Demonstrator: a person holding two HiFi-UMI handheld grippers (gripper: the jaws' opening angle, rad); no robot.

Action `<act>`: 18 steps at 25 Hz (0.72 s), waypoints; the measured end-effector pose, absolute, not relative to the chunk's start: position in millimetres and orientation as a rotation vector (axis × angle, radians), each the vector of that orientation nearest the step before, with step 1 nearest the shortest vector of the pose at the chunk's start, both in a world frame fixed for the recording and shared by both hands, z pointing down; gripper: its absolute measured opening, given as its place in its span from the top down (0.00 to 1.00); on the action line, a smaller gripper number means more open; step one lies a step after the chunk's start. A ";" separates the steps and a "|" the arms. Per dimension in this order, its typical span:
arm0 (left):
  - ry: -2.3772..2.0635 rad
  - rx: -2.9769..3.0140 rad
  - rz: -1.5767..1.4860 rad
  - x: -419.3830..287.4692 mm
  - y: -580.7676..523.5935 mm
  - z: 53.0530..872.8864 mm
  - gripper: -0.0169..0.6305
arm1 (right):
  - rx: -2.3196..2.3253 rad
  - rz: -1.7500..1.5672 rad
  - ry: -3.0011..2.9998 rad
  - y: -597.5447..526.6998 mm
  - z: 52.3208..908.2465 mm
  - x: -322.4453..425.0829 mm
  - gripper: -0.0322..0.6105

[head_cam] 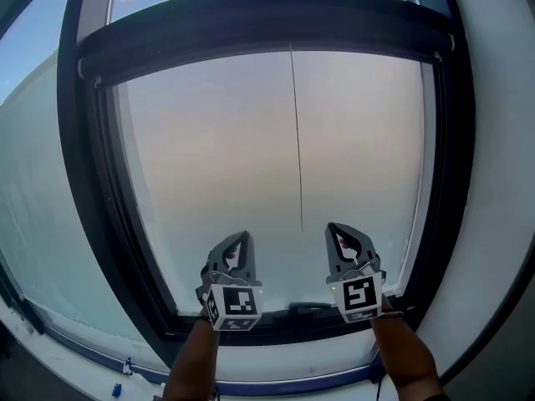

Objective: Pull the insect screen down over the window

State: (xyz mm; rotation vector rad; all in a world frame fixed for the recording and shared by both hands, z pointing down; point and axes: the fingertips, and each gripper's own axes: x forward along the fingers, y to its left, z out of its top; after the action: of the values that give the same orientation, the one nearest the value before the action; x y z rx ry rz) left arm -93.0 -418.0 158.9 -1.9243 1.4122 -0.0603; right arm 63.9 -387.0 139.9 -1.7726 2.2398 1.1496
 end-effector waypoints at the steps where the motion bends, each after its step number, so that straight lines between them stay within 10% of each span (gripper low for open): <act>1: 1.434 -1.905 -0.075 -95.6 -420.3 150.9 0.97 | -1.793 1.199 2.229 -389.1 131.5 66.2 0.95; 18: 1.442 -1.362 -0.401 -86.6 -431.7 -15.4 0.97 | -2.053 2.159 1.793 -394.8 -43.4 57.5 0.95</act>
State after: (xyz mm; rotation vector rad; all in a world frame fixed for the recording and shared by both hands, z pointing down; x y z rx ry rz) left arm -86.6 -431.7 -15.4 -1.3624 1.4424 -0.4008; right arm 57.5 -394.8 -43.4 -2.0533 1.7929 2.1587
